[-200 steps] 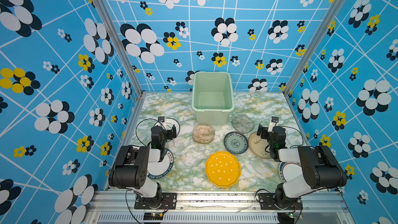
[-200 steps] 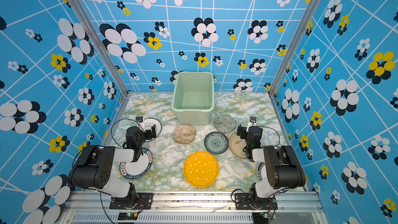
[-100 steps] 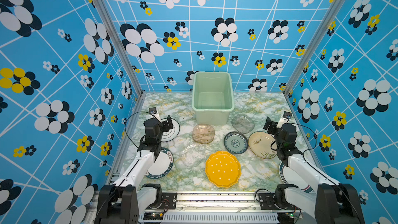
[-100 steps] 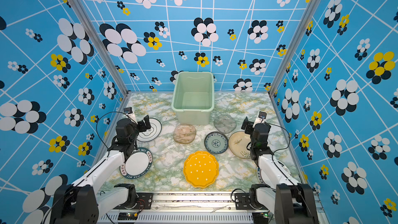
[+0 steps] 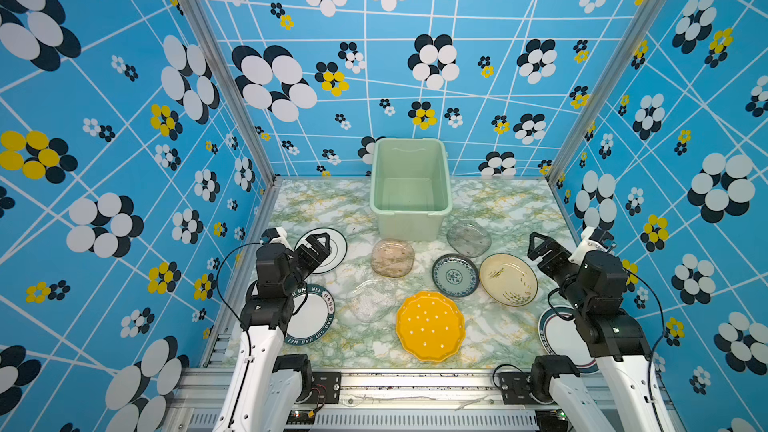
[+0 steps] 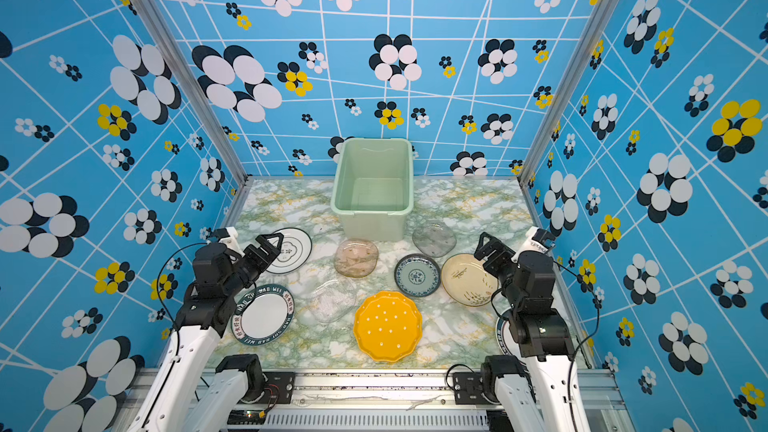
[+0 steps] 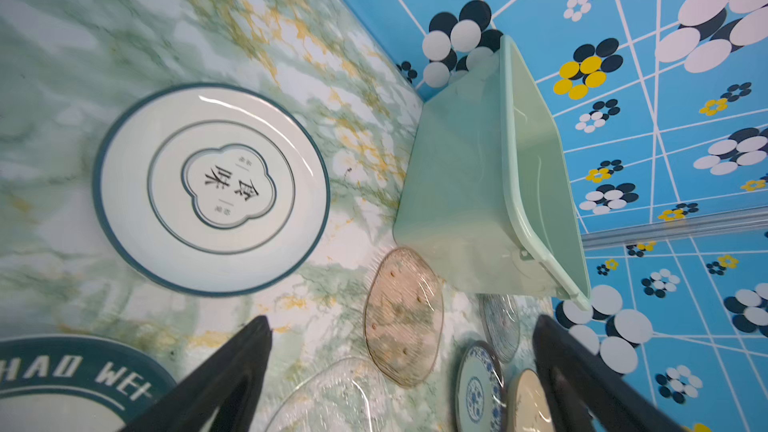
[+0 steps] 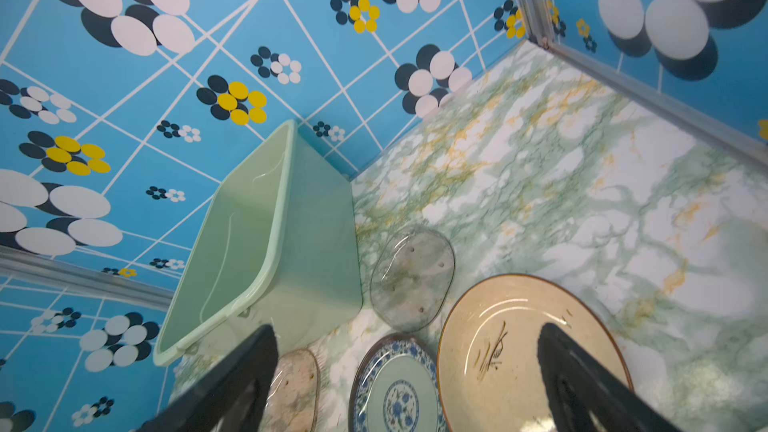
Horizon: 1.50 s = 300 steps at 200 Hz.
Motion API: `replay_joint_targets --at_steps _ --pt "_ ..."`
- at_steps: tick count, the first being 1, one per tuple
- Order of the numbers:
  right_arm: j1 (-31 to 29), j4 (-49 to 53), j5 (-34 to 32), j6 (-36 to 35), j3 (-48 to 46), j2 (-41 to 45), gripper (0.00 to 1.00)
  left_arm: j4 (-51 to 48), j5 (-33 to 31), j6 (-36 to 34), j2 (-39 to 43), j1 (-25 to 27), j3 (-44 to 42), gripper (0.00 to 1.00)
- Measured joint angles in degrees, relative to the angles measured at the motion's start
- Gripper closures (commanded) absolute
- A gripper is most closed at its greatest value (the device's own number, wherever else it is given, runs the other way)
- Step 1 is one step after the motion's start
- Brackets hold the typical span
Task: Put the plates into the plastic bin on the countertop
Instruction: 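Move both grippers toward the yellow dotted plate from opposite sides, then pinch the yellow plate rims with both grippers and tilt it up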
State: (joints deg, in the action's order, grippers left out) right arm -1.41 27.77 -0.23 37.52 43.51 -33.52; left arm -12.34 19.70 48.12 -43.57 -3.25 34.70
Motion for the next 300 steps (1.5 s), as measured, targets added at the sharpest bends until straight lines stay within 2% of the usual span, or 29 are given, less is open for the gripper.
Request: replay_joint_targets --at_steps 27,65,99,126,168,209,258,300 --pt "0.0 9.03 8.66 1.2 4.9 -3.67 0.01 -9.31 7.34 -1.03 -6.08 4.39 7.82 0.01" --pt "0.0 20.15 20.22 1.29 7.23 -7.96 0.01 -24.06 12.61 -4.5 -14.19 18.38 20.37 0.0" --pt "-0.98 25.42 27.36 2.45 4.94 -6.4 0.01 -31.54 13.62 -1.51 -14.45 30.05 20.74 0.01" --pt "-4.74 25.57 30.42 5.53 -1.46 -3.17 0.01 -32.33 13.44 3.72 -10.99 35.04 17.14 0.01" --pt "-17.25 21.03 29.75 12.79 -11.5 -2.67 0.01 -29.07 12.9 10.62 -10.08 39.36 10.1 0.02" --pt "-26.82 13.2 25.29 16.85 -13.2 -8.94 0.0 -24.02 11.78 14.08 -15.43 42.21 8.55 0.03" --pt "-28.59 6.23 22.8 16.37 -13.14 -19.63 0.01 -21.42 5.51 20.96 -18.25 46.12 6.49 0.04" --pt "-28.59 2.89 22.6 14.29 -12.72 -23.76 0.01 -18.14 0.85 29.0 -20.68 49.7 3.26 0.04"
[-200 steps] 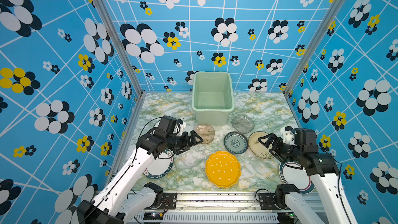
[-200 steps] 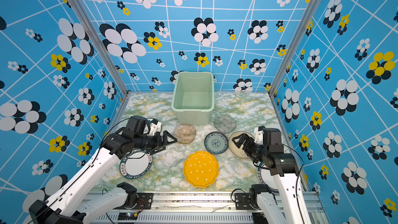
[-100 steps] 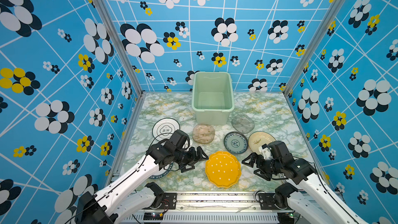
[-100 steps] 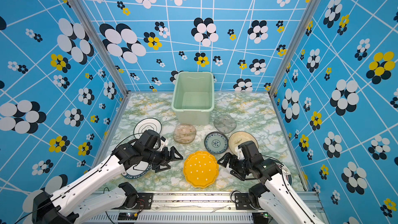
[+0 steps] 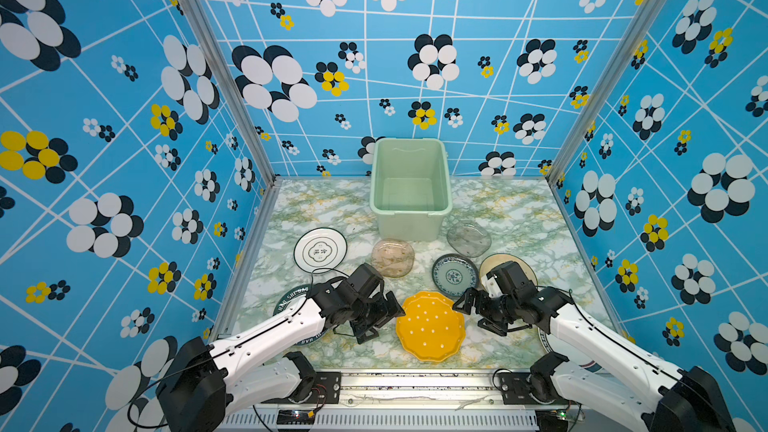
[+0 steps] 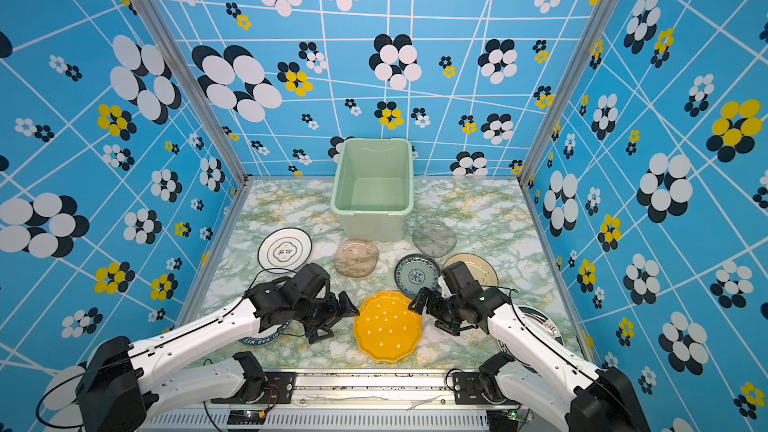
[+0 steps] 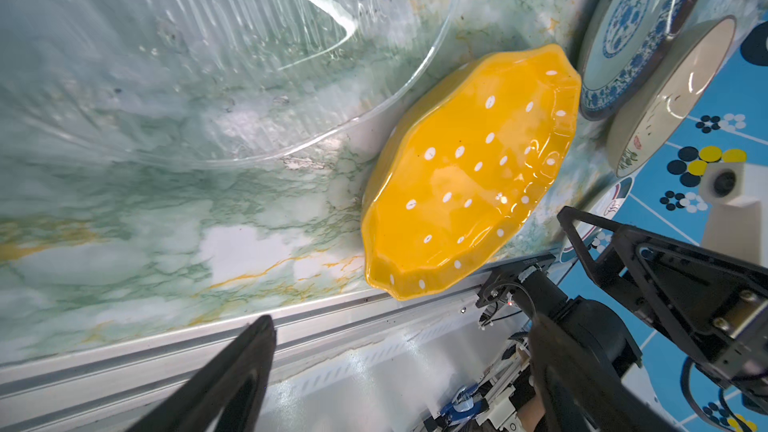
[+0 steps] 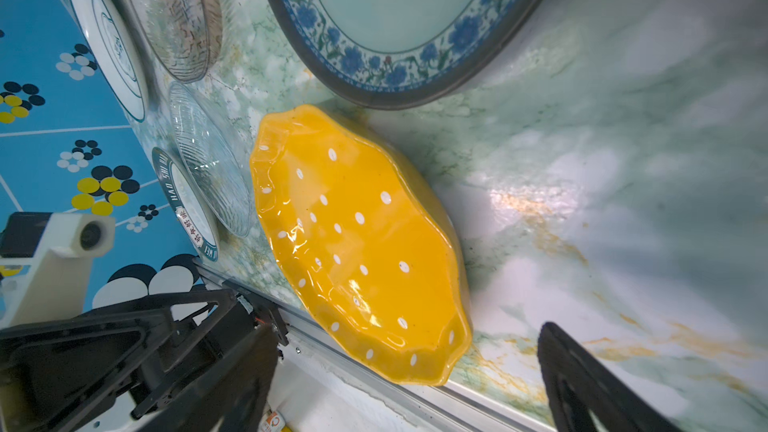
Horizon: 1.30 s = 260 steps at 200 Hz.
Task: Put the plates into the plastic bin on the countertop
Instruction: 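Pinch the yellow plate rims with both grippers and tilt it up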
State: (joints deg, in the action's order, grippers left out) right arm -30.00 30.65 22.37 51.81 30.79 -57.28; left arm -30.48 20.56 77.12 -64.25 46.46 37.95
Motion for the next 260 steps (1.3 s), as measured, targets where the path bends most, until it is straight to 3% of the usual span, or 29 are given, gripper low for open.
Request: replay_joint_targets --at_steps 60,115,190,260 --pt "0.0 -3.82 -0.76 -2.36 -0.11 -3.37 0.01 6.16 -1.46 3.26 -8.02 0.83 -0.09 0.04" --pt "0.0 -6.12 -0.9 -4.09 -0.28 -5.79 0.01 8.79 0.28 1.22 -14.75 0.52 0.44 0.09" --pt "0.0 -8.98 -0.31 -5.22 -0.33 -8.13 0.01 8.26 1.6 -3.06 -18.58 0.44 5.01 0.14" --pt "-0.24 -12.39 4.83 -5.29 -2.27 -12.07 0.01 8.76 3.26 -4.35 -21.44 0.57 5.73 0.21"
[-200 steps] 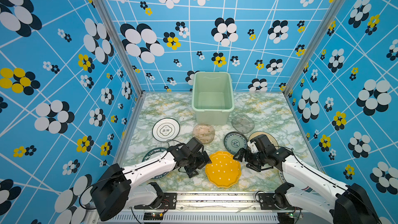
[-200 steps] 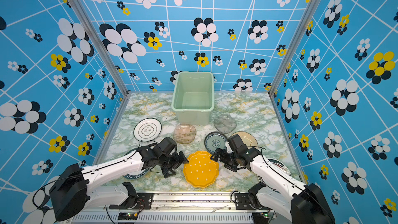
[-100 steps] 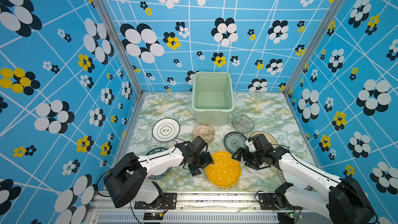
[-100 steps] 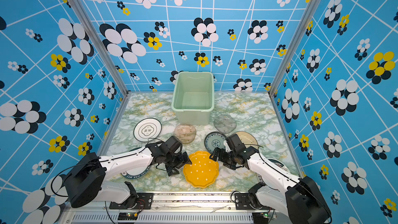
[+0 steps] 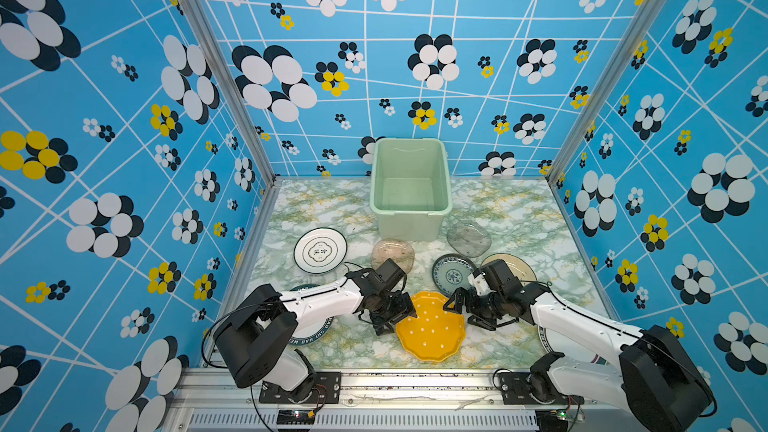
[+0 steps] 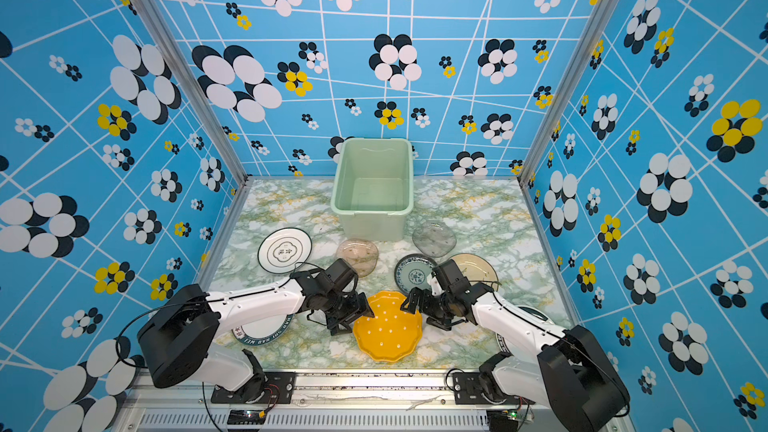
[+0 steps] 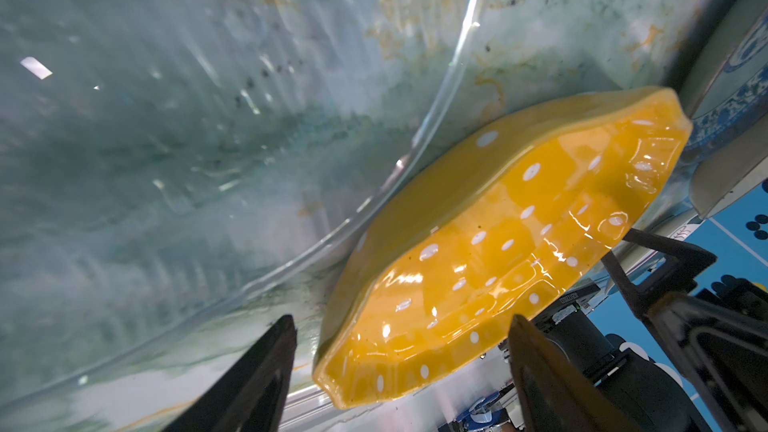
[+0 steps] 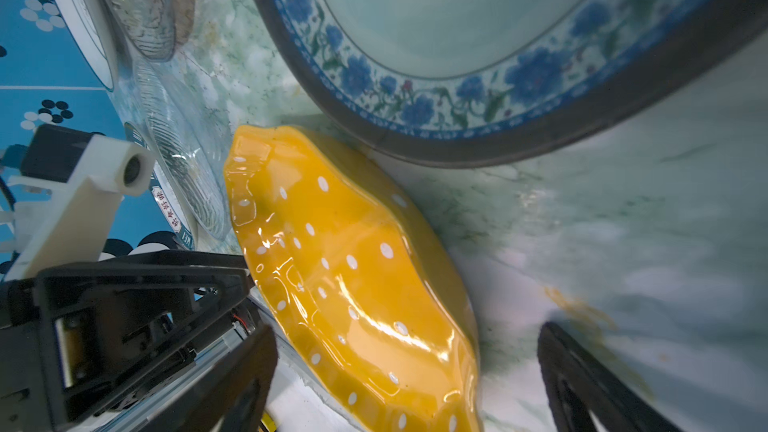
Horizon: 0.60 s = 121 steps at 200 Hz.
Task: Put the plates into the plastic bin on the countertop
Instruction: 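Pinch the yellow plate rims with both grippers and tilt it up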
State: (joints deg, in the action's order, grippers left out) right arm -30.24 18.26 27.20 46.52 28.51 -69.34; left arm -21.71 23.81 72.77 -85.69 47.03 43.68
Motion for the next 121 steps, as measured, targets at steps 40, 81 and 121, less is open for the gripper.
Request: replay_joint_targets --at_steps 40,81,121 --pt "-1.97 -4.28 2.45 0.66 -1.01 -0.83 0.02 0.52 0.39 -0.39 -0.13 0.0 0.26 0.28" --pt "-2.38 -6.67 3.5 1.27 -1.51 -1.73 0.09 -0.48 0.37 -0.85 -0.85 -0.02 0.26 0.36" --pt "-2.78 -8.15 3.37 2.51 -1.9 -1.81 0.11 -1.05 0.55 -1.31 -2.23 0.0 0.26 0.4"
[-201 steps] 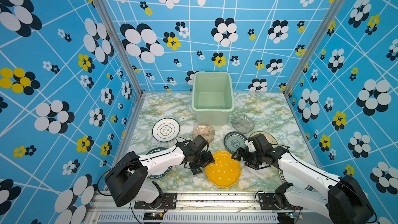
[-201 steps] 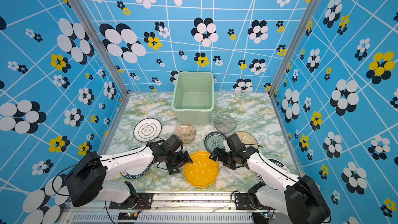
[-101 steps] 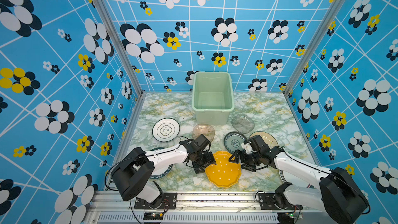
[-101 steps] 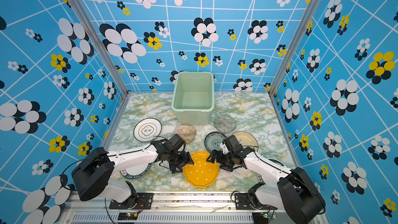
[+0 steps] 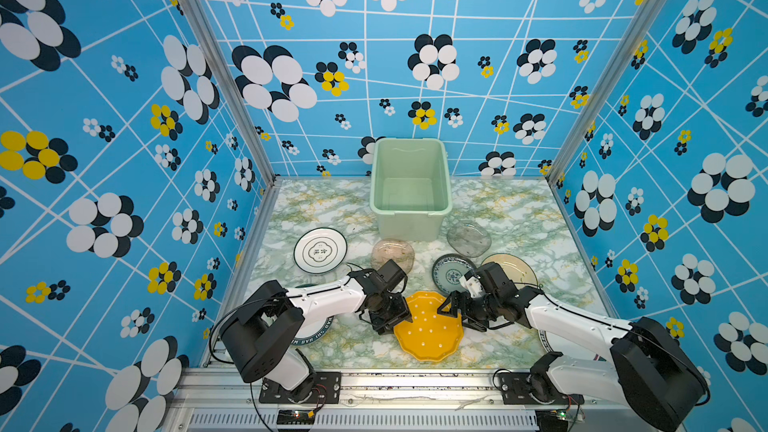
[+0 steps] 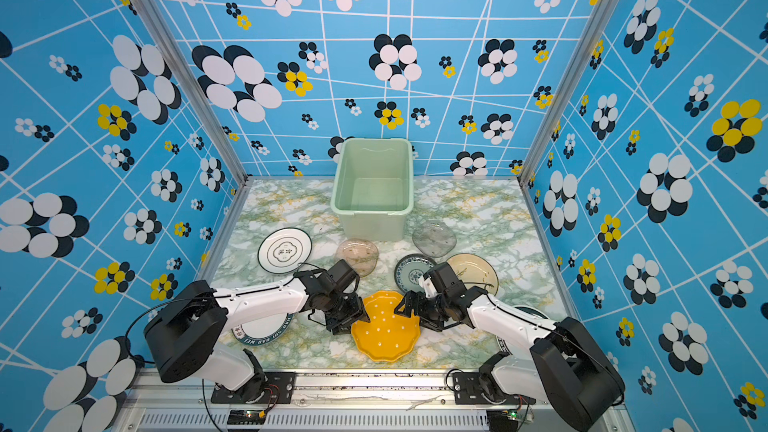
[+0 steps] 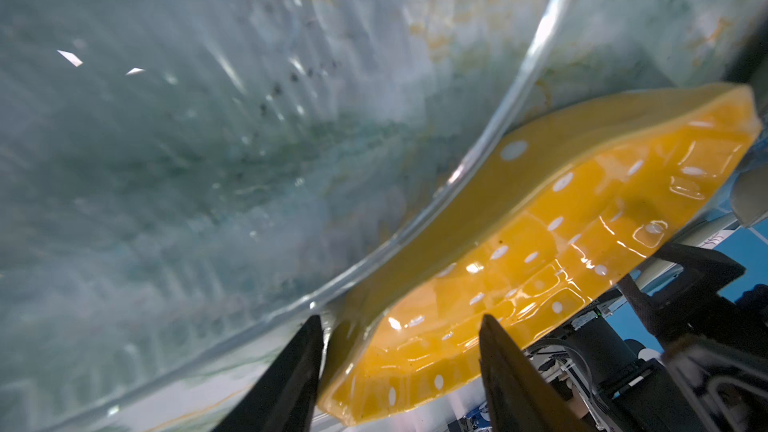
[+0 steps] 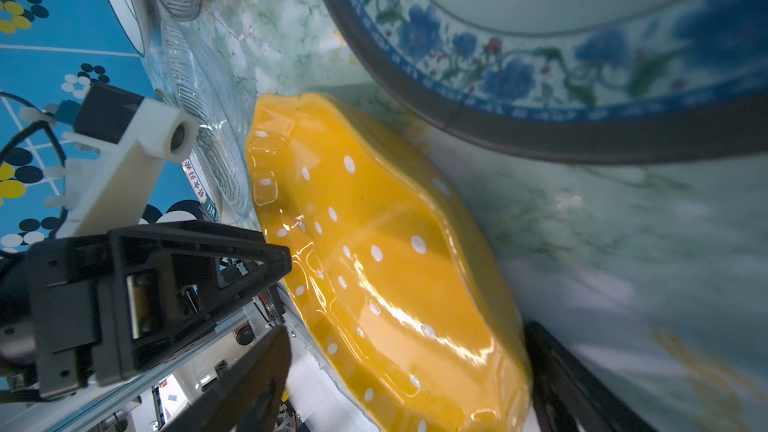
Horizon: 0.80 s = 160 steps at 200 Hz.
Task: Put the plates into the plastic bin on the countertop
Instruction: 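Pinch the yellow plate rims with both grippers and tilt it up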
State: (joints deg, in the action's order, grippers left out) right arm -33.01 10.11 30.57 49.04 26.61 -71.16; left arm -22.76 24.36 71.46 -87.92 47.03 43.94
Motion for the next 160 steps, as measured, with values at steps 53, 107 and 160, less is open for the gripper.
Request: replay_joint_targets --at_steps 53,107,160 --pt "-0.74 -0.09 -0.52 2.08 -1.7 3.32 0.14 0.07 0.33 -0.61 -0.15 -0.02 0.0 0.41" --pt "-1.18 -0.2 -0.68 3.91 -1.77 7.15 0.2 0.09 0.72 -0.61 -0.15 -0.31 -0.63 0.41" --pt "-5.33 -0.24 -3.45 5.05 -1.77 3.63 0.34 -0.17 1.4 -0.61 -0.15 -0.94 -0.83 0.41"
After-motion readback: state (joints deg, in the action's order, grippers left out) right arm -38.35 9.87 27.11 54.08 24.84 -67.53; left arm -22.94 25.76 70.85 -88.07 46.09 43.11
